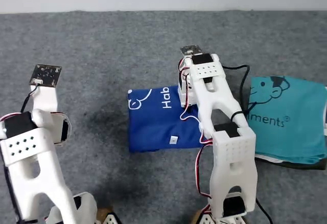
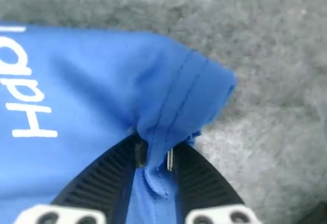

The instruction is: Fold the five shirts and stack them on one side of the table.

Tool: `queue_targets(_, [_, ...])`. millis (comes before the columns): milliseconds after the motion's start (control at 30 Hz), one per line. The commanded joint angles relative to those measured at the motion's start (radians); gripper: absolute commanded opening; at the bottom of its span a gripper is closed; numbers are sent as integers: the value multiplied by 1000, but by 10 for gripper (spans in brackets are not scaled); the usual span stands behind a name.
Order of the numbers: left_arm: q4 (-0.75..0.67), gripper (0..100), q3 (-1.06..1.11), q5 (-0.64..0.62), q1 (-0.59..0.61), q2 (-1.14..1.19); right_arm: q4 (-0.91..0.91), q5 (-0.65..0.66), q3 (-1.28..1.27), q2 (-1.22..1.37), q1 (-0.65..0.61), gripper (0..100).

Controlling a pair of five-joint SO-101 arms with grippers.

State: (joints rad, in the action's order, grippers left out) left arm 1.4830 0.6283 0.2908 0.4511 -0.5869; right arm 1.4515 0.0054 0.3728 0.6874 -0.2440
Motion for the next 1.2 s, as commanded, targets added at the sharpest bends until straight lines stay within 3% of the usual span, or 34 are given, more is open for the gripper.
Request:
queue_targets(0, [-14,15,-4,8,6,-32,-21,112,0,-31,19,9])
queue_targets(333, [-14,15,-8,8,5,-32,-300,957,0,-127,96,9])
queue_targets(467, [-14,15,-10,8,8,-32,-415,1145,0,-128,77,9])
queue_targets(600, [-14,15,-10,8,8,-32,-529,1250,-2,-127,51,8])
queue_targets(833, [-14,15,-5,8,8,-32,-570,1266,-5,-130,8,13])
queue_targets(900, [-14,15,-5,8,8,-32,-559,1217,-3,-136,10,32])
queue_targets(1167, [-14,15,-5,8,8,-32,-341,551,107,-242,5,247])
